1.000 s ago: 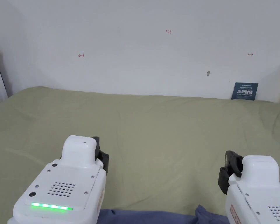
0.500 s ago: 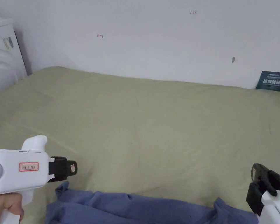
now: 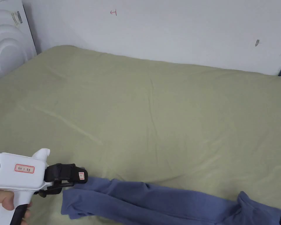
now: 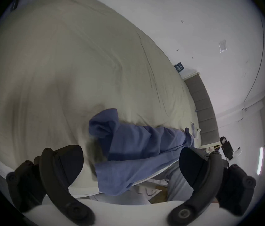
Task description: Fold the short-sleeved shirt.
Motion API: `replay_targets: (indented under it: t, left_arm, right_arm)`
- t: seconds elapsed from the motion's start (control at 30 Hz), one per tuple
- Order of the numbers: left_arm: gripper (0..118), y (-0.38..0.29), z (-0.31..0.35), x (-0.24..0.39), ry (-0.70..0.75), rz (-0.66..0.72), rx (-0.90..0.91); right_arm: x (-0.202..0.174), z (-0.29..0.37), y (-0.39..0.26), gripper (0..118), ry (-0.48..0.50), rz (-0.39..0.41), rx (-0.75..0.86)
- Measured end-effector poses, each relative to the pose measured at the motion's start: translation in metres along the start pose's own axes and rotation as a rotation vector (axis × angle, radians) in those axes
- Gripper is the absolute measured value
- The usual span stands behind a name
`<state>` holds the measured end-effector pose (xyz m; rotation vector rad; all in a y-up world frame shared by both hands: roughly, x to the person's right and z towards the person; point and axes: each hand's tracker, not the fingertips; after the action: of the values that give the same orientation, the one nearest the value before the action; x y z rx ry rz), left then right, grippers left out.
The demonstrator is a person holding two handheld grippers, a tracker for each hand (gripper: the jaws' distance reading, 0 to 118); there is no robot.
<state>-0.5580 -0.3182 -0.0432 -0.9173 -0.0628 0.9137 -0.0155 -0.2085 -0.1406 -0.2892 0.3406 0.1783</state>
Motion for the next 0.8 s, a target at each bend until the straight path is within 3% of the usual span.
replay_targets:
  t: [0.13,0.53,0.57,0.63,0.7,0.77,0.8]
  left_arm:
    - [118,-0.002,-0.018,-0.011,-0.003,0.02,-0.067]
    - [115,-0.002,-0.046,-0.014,-0.236,0.14,-0.143]
    - [104,-0.001,-0.048,-0.016,-0.259,0.16,-0.14]
    - [9,-0.002,-0.051,-0.017,-0.192,0.164,-0.12]
    - [9,-0.005,-0.062,-0.017,-0.053,0.132,-0.125]
    - [8,-0.007,-0.06,-0.021,-0.158,0.189,-0.113]
    - [8,-0.007,-0.055,-0.019,-0.137,0.188,-0.102]
  right_arm:
    - [-0.005,-0.002,-0.002,3,0.008,0.002,-0.011]
    - [-0.01,-0.005,-0.008,3,0.03,0.007,-0.037]
    - [-0.01,-0.005,-0.008,3,0.031,0.005,-0.037]
    - [-0.01,-0.004,-0.008,3,0.038,0.004,-0.04]
    - [-0.009,-0.004,-0.008,3,0.039,0.001,-0.039]
    - [-0.006,-0.002,-0.007,3,0.043,-0.005,-0.04]
    - [-0.004,-0.001,-0.007,3,0.041,-0.009,-0.036]
